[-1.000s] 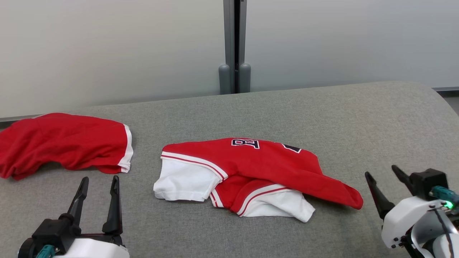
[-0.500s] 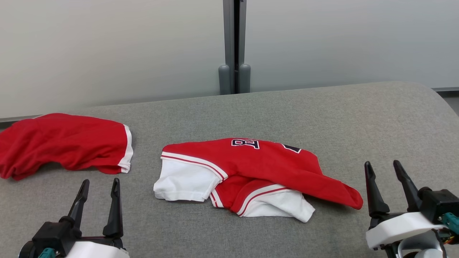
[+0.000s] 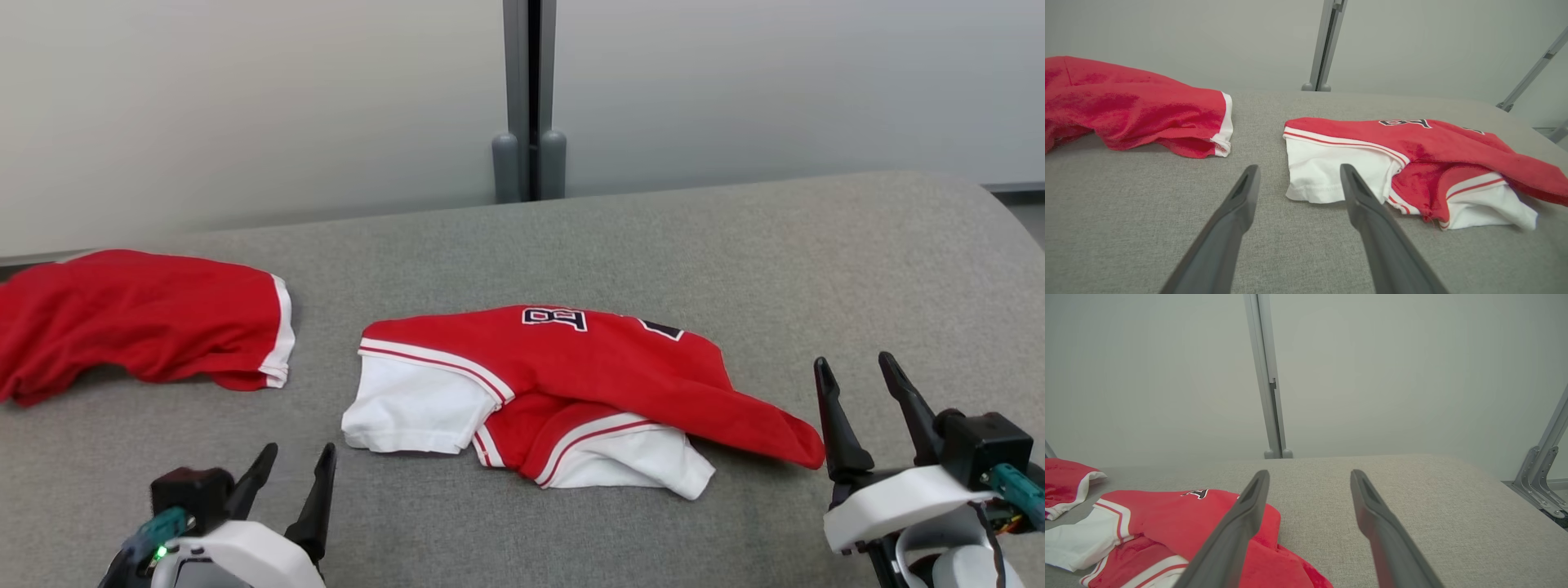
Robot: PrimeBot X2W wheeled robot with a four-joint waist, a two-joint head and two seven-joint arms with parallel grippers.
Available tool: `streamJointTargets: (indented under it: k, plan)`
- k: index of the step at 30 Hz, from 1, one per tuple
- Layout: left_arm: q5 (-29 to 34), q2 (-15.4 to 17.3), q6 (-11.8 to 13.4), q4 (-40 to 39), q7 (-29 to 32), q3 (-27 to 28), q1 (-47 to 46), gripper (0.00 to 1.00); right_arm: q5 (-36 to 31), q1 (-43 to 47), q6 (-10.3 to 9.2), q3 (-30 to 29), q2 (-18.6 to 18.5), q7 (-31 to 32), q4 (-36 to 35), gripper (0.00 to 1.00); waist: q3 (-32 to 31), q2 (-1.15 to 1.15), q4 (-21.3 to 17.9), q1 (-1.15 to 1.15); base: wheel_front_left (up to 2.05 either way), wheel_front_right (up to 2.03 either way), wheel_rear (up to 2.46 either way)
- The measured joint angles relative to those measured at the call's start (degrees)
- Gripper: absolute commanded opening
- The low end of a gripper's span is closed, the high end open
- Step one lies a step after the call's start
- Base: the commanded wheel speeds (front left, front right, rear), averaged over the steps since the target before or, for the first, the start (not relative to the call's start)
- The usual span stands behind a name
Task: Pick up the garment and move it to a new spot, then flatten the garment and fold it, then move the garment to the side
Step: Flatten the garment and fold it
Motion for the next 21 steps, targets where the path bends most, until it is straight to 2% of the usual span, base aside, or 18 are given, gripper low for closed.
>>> streamJointTargets:
  k: [2, 7, 14, 17, 18, 19, 20, 21]
  plan:
    - [-0.85, 0.71, -1.02, 2.40, 3.89, -0.86, -1.65, 1.00, 0.04, -0.72, 0.00, 0.47, -0.63, 0.23, 0.04, 1.00, 0.97, 0.00, -0.36, 0.00, 0.00, 0.00, 0.00]
    - [-3.27, 1.68, -4.39, 9.16, 9.01, -1.71, -6.75, 1.00, 0.57, -2.99, 0.00, 1.94, -1.33, 0.24, 0.30, 1.00, 3.65, 0.00, -1.84, 0.00, 0.00, 0.00, 0.00]
    - [-5.79, 2.70, -8.27, 20.09, 8.99, -2.69, -14.63, 1.00, 1.07, -5.13, 0.00, 2.69, -1.78, -0.56, 1.24, 1.00, 6.83, 0.00, -5.06, 0.00, 0.00, 0.00, 0.00]
    - [-6.70, 2.83, -8.79, 22.25, 8.95, -3.39, -15.84, 1.00, 1.15, -5.65, 0.00, 2.97, -1.92, -0.75, 1.69, 1.00, 7.28, 0.00, -5.69, 0.00, 0.00, 0.00, 0.00]
    - [-6.82, 2.88, -9.02, 22.95, 9.07, -3.91, -16.24, 0.90, 1.22, -5.73, 0.00, 3.09, -1.96, -0.81, 1.87, 1.00, 7.41, 0.00, -5.95, 0.00, 0.00, 0.00, 0.00]
    - [-7.14, 2.89, -9.11, 23.42, 9.01, -4.27, -16.53, 0.39, 1.26, -5.73, 0.00, 3.19, -1.97, -0.83, 2.09, 1.00, 7.49, 0.00, -6.13, 0.00, 0.00, 0.00, 0.00]
    - [-7.30, 2.92, -9.20, 23.71, 8.81, -4.59, -16.83, 0.00, 1.27, -5.73, 0.00, 3.24, -1.98, -0.89, 2.24, 1.00, 7.52, 0.00, -6.25, 0.00, 0.00, 0.00, 0.00]
    - [-7.51, 2.99, -9.21, 23.86, 8.61, -4.86, -17.12, 0.00, 1.29, -5.73, 0.00, 3.22, -2.00, -1.04, 2.38, 1.00, 7.49, 0.00, -6.30, 0.00, 0.00, 0.00, 0.00]
